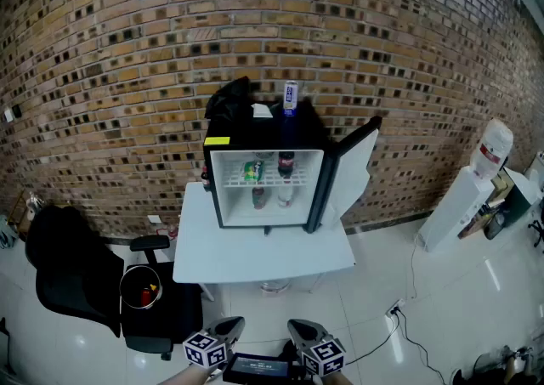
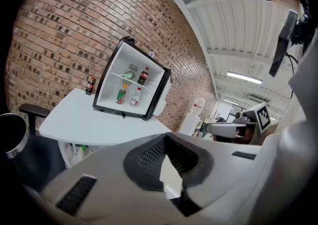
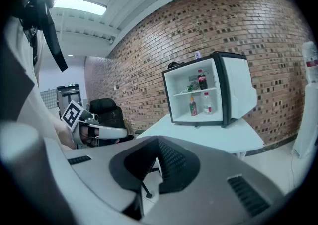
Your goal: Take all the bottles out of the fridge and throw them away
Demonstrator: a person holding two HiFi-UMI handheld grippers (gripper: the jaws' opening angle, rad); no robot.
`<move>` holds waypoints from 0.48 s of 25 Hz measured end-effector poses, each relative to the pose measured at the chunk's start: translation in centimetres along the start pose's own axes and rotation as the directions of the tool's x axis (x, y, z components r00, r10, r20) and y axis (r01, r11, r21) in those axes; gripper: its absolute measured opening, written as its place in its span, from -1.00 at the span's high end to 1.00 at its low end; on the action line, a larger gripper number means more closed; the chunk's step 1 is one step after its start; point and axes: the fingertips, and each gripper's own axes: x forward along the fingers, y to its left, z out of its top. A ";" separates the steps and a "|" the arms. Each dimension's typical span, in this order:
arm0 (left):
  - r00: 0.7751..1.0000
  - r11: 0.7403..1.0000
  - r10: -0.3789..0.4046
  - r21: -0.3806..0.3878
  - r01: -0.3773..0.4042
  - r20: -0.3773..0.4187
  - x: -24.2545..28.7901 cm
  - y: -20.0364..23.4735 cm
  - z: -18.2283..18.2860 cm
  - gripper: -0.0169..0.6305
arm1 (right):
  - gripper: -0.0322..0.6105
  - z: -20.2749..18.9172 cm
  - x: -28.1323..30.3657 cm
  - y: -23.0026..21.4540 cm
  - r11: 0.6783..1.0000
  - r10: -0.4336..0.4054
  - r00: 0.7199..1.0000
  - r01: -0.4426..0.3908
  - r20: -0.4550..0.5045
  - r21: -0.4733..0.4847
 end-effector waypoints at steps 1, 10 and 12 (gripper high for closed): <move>1.000 1.000 0.001 0.006 -0.001 0.000 0.4 0.3 0.3 0.94 | 0.89 0.1 0.3 -0.4 1.000 0.000 1.000 0.000 -0.004 0.006; 0.997 0.998 0.068 0.012 -0.068 -0.021 2.8 4.7 1.6 0.94 | 0.89 -0.1 6.5 -3.4 0.997 0.061 0.998 -0.059 -0.034 0.054; 0.994 0.994 0.107 0.002 -0.106 -0.014 3.0 6.3 2.7 0.94 | 0.89 0.8 8.7 -3.8 0.994 0.098 0.995 -0.096 -0.037 0.043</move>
